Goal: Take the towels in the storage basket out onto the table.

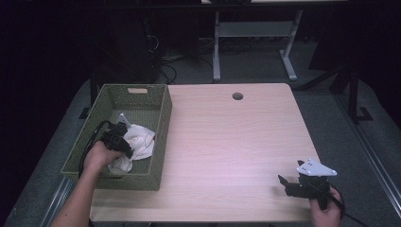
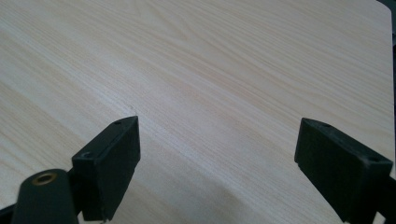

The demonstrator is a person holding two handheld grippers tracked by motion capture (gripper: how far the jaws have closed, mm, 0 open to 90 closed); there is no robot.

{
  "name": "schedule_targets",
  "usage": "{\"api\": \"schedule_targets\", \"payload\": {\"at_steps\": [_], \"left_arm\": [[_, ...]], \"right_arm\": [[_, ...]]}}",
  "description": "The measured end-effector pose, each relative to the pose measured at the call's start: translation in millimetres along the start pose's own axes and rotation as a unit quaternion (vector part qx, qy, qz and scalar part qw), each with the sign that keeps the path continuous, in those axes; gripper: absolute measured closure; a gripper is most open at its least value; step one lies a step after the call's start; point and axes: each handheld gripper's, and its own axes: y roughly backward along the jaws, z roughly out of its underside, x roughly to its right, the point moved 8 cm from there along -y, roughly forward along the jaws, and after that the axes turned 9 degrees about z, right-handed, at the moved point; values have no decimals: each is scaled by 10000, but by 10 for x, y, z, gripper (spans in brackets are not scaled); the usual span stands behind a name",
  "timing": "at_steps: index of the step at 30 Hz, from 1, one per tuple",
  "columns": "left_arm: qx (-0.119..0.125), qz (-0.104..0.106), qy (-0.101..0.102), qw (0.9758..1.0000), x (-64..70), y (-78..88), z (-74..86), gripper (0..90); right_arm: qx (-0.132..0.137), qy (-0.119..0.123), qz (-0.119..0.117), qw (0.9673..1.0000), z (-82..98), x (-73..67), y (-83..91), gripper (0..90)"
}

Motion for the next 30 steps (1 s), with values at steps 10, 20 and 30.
{"api": "schedule_targets", "payload": {"at_steps": [10,20,30], "left_arm": [[221,189,39,9996,-41,86,-2,694],[579,456,74,9973,-38,259,19,698],[758,661,-21,9949,57,342,-32,698]], "right_arm": [[27,-56,62,10000,0,28,11,139],[26,-56,70,10000,-3,23,1,139],[-19,-111,104,9999,26,54,-32,139]]}}
